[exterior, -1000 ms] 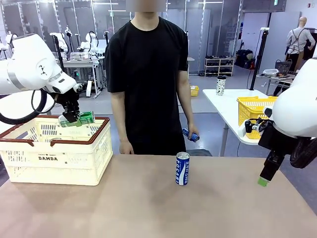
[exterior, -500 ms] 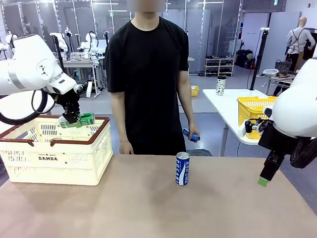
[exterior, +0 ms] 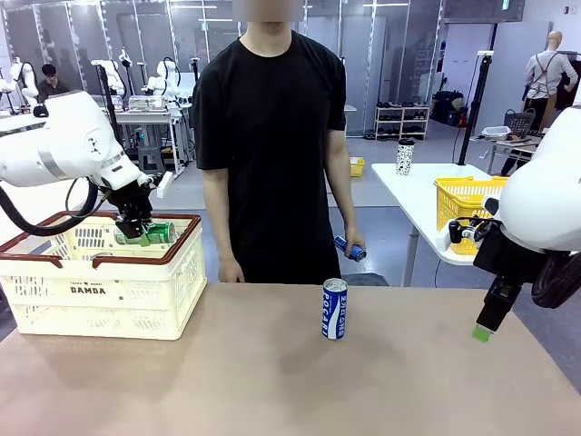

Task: Place the drinks into the Shopping basket.
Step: Pick up one drink and place it into the Shopping basket.

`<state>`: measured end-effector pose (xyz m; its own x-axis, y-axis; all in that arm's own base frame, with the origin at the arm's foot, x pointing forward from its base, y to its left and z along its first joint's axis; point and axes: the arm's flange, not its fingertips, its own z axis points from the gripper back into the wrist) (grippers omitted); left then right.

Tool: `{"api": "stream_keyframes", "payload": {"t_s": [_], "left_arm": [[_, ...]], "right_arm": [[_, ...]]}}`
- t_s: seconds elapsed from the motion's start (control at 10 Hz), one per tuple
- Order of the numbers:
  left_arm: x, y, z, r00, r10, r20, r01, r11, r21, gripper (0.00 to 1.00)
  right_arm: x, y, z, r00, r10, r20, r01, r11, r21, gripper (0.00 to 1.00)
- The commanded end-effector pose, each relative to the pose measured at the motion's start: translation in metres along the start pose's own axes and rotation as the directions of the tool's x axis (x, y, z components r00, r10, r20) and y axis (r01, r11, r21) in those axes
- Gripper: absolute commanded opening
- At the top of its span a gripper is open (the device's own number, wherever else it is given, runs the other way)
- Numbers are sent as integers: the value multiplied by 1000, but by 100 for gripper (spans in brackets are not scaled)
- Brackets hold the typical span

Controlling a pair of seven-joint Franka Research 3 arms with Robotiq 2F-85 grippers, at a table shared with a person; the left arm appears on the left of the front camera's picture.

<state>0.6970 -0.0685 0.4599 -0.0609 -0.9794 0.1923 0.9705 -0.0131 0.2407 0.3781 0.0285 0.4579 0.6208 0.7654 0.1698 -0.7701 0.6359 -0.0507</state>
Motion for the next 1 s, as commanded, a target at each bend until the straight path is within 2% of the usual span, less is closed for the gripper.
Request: {"api": "stream_keyframes", "payload": {"t_s": [0.0, 0.5, 0.9], "left_arm": [[1, 20, -9, 999, -18, 35, 19, 999, -30, 58], [6, 13, -57, 1000, -20, 16, 21, 996, -87, 58], [-12, 7, -80, 1000, -1, 18, 2, 997, -80, 58]], "right_arm": [[-1, 0, 0, 1000, -1, 0, 1, 1000, 0, 100], [-1, 0, 0, 1000, -1, 0, 1, 1000, 0, 100], [-1, 0, 0, 1000, -1, 0, 1, 1000, 0, 100]]}}
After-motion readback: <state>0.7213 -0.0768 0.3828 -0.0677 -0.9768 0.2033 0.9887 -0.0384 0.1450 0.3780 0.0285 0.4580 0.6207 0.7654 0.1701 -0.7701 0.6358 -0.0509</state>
